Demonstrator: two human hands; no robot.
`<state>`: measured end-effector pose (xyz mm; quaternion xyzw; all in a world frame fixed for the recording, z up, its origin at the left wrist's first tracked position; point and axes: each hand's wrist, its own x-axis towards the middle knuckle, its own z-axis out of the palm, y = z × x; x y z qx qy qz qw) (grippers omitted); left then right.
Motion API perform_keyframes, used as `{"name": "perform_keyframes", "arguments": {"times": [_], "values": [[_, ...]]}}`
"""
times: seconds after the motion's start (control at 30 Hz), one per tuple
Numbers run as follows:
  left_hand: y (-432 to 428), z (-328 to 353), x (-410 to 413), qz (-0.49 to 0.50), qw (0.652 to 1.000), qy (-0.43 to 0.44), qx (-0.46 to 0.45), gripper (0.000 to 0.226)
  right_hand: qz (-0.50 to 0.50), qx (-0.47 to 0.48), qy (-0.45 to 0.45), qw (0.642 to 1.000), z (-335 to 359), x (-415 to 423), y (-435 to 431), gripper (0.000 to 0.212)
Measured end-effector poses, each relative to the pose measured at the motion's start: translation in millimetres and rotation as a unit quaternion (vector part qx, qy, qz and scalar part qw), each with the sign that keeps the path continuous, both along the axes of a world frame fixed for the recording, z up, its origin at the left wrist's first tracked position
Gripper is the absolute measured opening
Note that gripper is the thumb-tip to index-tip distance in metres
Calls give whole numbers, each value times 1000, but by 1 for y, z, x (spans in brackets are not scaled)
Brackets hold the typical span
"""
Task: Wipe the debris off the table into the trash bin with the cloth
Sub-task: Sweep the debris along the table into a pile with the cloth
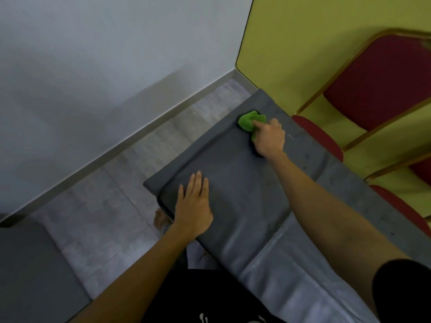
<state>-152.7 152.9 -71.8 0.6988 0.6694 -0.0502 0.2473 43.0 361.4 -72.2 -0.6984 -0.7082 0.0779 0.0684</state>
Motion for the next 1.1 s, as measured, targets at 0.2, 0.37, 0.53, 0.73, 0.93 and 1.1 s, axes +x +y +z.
{"name": "perform_keyframes", "arguments": {"times": [0.2, 0.37, 0.53, 0.73, 0.93, 1.1], "values": [[49, -14, 29, 1, 996, -36, 87, 65, 5, 36, 35, 999, -4, -58, -27, 24], [50, -32, 17, -40, 991, -19, 129, 60, -23, 78, 23, 996, -12, -38, -2, 24], [51, -40, 18, -35, 989, -26, 141, 60, -90, 65, 2, 994, -12, 39, 56, 33], [55, -38, 19, -35, 991, -19, 127, 61, -268, -27, 26, 963, 18, 74, 90, 31], [54, -37, 19, -44, 992, 14, 119, 62, -29, 5, 59, 998, -4, -32, 24, 38], [53, -40, 18, -53, 989, 4, 139, 60, -67, 1, 55, 996, -13, 25, 26, 44]]}}
